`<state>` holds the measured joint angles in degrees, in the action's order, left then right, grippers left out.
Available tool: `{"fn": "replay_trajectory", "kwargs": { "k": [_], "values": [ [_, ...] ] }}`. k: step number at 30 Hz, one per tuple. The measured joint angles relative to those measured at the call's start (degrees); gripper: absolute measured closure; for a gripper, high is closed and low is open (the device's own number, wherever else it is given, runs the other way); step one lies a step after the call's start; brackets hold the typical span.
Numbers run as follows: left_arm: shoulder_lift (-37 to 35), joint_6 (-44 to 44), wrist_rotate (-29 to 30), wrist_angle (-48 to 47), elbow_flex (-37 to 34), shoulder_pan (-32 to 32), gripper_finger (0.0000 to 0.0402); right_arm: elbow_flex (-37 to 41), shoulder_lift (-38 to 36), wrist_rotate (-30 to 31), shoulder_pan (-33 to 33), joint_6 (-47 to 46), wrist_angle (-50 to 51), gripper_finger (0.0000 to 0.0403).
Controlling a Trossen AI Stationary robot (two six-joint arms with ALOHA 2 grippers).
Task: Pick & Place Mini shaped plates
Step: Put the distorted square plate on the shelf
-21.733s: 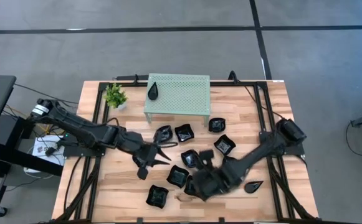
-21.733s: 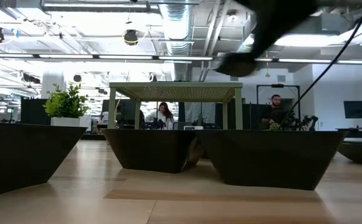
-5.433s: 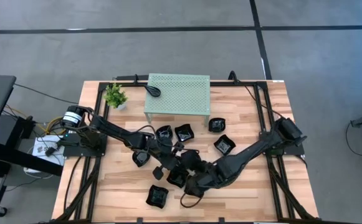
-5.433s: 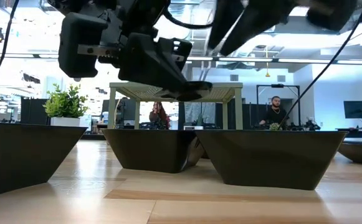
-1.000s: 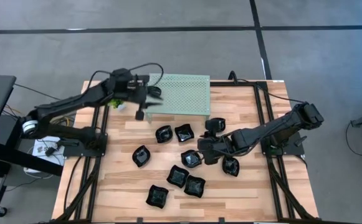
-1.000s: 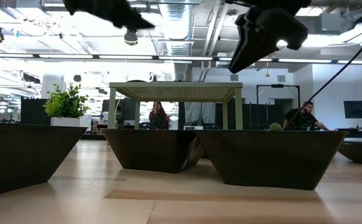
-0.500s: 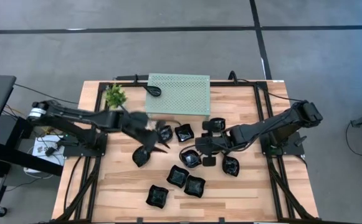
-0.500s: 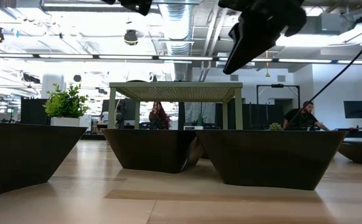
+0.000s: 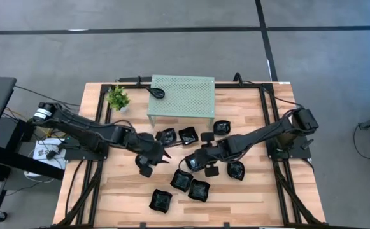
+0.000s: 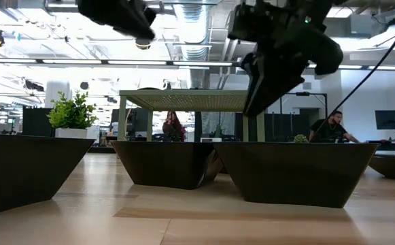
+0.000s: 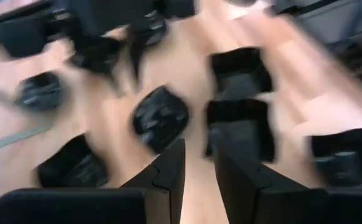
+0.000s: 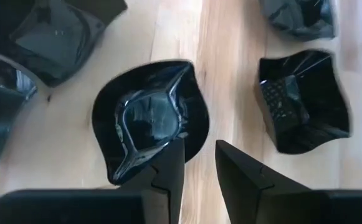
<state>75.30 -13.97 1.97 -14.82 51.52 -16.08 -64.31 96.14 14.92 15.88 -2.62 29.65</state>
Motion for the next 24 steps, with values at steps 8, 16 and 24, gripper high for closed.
{"fn": "replay_trajectory", "kwargs": {
  "k": [8,16,24],
  "values": [
    [-7.6,10.1,14.9,7.3,-13.7,-1.5,0.0316,-1.0,-0.4,-1.4,-1.0,0.8,-4.9,0.0317],
    [-11.6,7.4,15.2,14.6,-17.6,-1.5,0.0316,-1.1,5.5,-1.7,-5.3,10.1,-13.4,0.0317],
    [-11.4,7.4,15.0,14.9,-17.6,-1.5,0.0316,-1.0,10.9,-1.5,-9.6,14.3,-14.4,0.0317]
  ]
}}
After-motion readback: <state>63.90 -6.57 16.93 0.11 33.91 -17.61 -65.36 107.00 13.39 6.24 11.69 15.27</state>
